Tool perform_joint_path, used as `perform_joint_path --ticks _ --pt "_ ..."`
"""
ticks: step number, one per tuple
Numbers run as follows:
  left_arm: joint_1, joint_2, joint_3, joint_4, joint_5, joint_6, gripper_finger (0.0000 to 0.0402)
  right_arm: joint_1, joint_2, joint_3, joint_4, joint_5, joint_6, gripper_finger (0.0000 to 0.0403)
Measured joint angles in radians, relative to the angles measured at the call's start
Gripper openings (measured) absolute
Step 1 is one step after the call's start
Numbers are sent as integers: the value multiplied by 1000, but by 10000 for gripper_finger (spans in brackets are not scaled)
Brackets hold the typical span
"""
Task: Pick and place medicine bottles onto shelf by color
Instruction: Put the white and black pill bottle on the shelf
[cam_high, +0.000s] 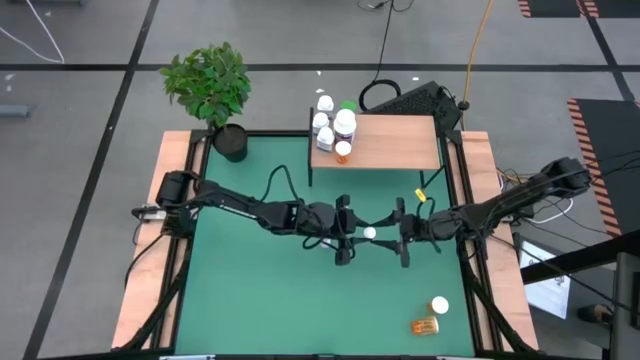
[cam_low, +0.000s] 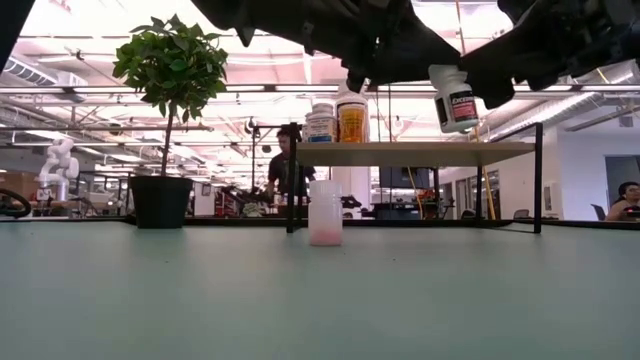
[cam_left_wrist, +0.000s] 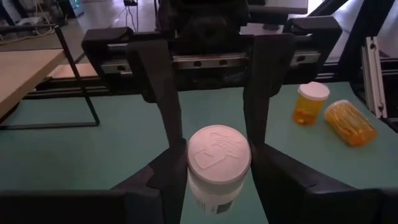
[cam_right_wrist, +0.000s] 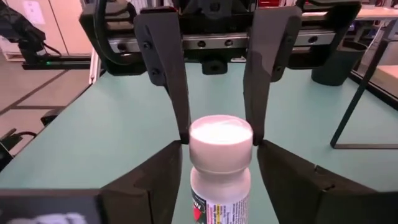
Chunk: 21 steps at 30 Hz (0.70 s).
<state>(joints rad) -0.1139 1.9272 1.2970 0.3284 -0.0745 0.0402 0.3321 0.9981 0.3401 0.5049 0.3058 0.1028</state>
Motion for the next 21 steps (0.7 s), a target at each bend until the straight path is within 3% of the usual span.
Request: perform_joint_path --ticks 8,17,21 --pt "2 1 1 21 14 0 165 -24 35 0 22 -4 16 192" --pt "2 1 1 16 16 -19 166 -30 35 0 36 -24 15 136" --pt "3 -22 1 -31 9 -21 179 -31 35 0 45 -11 5 141"
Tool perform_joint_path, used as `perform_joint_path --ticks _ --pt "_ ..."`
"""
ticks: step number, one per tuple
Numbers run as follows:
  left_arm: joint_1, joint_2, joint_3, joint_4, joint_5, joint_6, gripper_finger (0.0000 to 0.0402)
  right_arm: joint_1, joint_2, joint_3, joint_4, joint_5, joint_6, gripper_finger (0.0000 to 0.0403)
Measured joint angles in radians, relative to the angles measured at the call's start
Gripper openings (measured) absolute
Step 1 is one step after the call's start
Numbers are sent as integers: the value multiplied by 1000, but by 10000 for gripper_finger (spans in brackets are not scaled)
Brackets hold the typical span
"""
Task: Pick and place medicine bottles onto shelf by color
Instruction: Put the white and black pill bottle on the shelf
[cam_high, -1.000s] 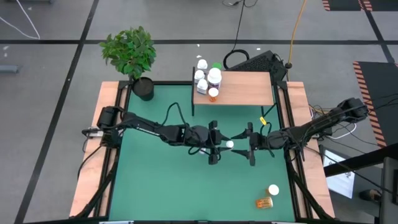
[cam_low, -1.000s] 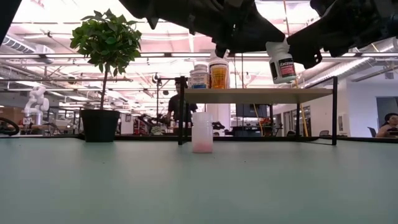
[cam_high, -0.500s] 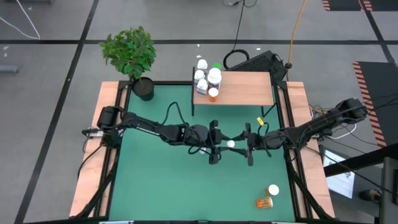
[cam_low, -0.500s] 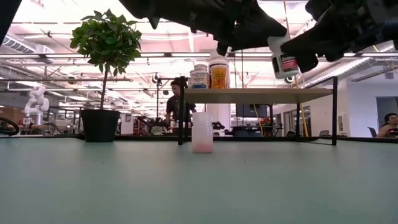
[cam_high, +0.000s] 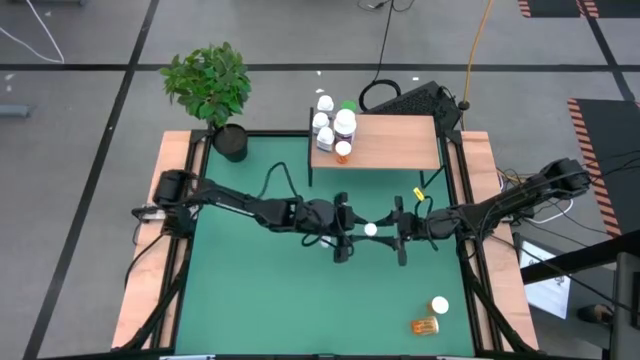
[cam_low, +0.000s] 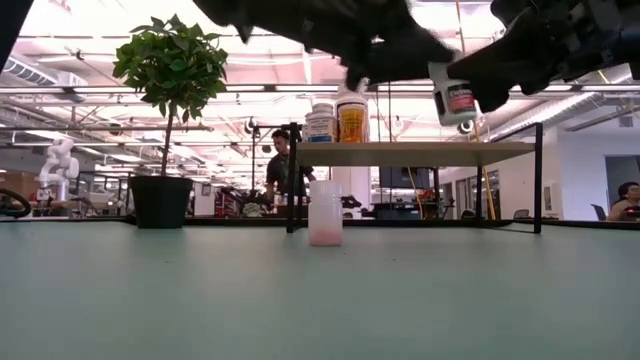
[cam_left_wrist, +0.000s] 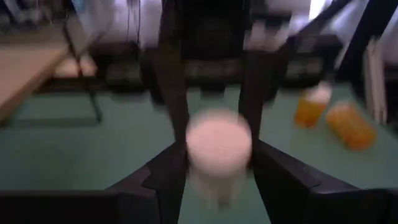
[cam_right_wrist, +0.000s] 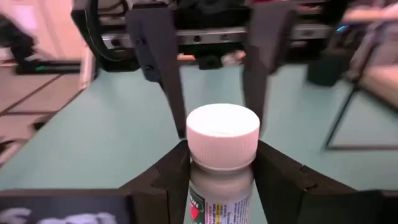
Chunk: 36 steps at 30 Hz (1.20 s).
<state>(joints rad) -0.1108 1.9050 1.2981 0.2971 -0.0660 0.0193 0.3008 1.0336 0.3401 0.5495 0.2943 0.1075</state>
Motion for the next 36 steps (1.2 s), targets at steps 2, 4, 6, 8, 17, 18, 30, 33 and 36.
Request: perform_joint_path --ticks 2,4,6,8,17,18,30,33,36 --pt "0 -44 -2 -73 -32 36 192 -7 -3 0 16 41 -28 148" --pt "2 -117 0 -174 -104 64 208 -29 -8 0 15 71 -62 150" --pt "3 -186 1 -253 -178 66 227 -69 -12 0 39 72 -96 148" --pt "6 -252 1 -349 -233 57 244 -120 -29 1 66 70 -146 145" --pt "4 -377 1 -461 -280 73 270 -567 -25 192 -78 -189 -291 150" --pt "4 -377 0 -469 -286 73 268 -622 -13 212 -85 -215 -290 150" --pt "30 -373 -125 -305 -314 110 224 -1118 254 306 94 -579 -151 150" --pt "48 -373 -139 -271 -314 111 219 -1157 356 321 175 -646 -103 150" --pt "62 -373 -139 -270 -314 110 220 -1170 419 337 200 -684 -93 150"
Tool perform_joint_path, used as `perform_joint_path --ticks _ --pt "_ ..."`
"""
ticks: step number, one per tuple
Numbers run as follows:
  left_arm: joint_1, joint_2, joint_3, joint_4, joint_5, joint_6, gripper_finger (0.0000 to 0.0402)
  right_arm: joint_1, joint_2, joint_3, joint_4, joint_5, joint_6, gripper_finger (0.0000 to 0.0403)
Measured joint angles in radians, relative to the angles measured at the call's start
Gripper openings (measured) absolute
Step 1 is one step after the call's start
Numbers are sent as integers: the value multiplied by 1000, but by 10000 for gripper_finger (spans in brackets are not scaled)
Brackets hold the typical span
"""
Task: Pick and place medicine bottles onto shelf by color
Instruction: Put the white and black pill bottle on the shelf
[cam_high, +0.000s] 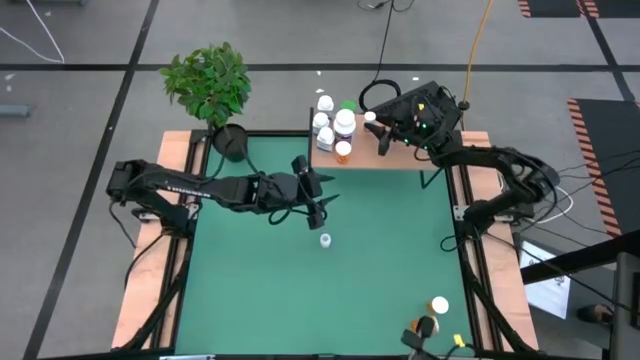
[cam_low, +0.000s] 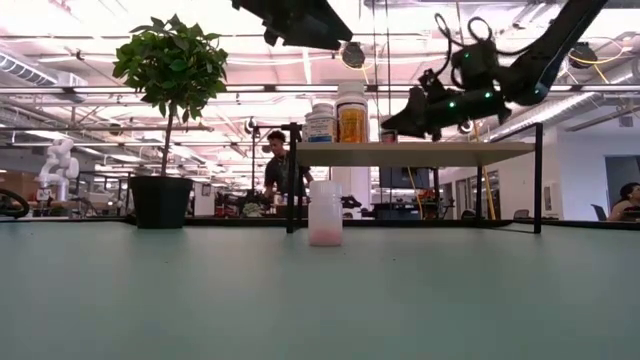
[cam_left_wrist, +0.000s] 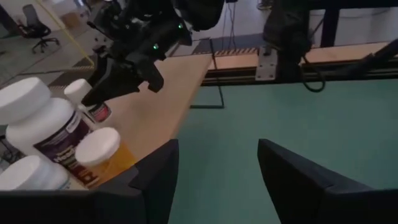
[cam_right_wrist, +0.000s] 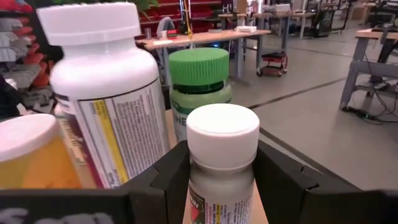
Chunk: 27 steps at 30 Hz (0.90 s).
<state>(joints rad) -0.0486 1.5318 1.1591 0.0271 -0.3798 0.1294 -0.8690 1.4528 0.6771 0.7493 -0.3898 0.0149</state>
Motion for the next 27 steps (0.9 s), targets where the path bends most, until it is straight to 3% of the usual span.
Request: perform_joint_path --ticks 15,27 --pt "5 0 0 -3 2 0 220 -4 81 36 44 1 -12 155" --pt "5 0 0 19 4 -4 219 -4 81 35 25 27 -7 224"
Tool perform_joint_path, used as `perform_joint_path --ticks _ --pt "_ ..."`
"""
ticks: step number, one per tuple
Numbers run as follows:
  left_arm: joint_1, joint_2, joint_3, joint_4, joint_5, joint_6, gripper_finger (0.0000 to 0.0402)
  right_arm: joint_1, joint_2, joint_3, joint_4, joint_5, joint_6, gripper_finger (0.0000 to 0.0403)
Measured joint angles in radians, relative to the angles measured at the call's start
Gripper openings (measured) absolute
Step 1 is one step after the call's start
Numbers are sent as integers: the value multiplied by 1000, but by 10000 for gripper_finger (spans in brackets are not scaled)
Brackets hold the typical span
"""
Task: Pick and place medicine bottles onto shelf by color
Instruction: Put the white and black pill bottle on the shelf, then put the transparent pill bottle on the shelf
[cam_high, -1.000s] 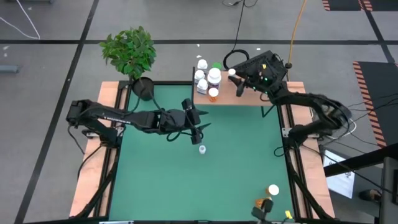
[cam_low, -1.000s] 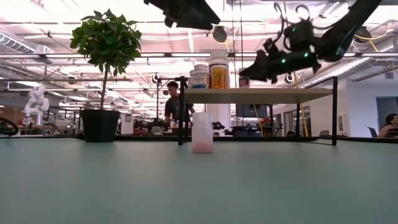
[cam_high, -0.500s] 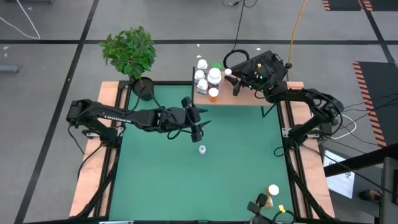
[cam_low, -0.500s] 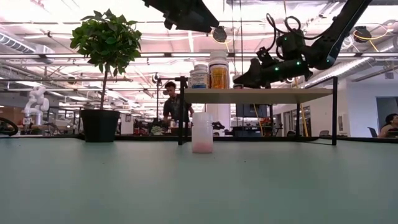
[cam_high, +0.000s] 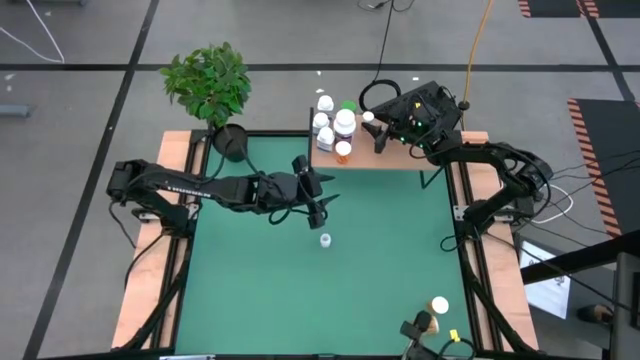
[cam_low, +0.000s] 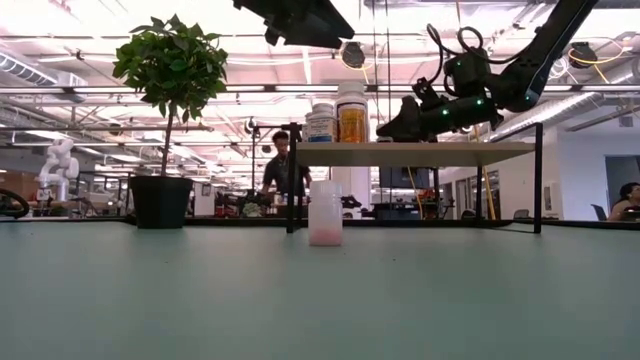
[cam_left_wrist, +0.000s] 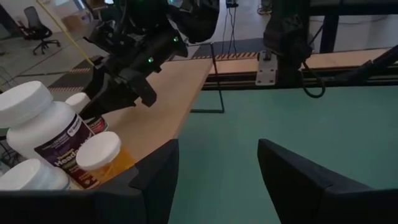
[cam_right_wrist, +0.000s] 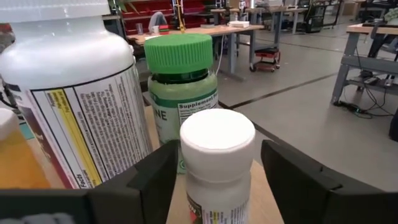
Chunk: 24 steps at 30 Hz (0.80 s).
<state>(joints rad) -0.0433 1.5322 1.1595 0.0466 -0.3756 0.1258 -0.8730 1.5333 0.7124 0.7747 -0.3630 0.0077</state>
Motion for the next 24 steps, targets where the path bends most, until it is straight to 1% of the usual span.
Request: perform_joint_path --ticks 4,8,11,14,17,20,24 --pt "-1 0 0 -6 0 -3 219 0 -22 -1 3 0 6 229" --pt "-2 0 0 -6 0 -4 219 4 -100 -1 -31 -9 17 229" --pt "-5 0 0 -6 0 -5 219 24 -181 -1 -104 -31 12 229" --pt "-14 0 0 -19 0 -8 219 65 -276 -1 -234 -35 -14 229" --pt "-33 0 1 -58 0 -18 221 130 -372 -1 -395 -34 -62 229" --pt "-53 0 1 -126 0 -31 221 224 -457 -1 -535 -35 -101 229" --pt "-86 0 1 -198 -1 -89 221 380 -523 -1 -643 -33 -106 229"
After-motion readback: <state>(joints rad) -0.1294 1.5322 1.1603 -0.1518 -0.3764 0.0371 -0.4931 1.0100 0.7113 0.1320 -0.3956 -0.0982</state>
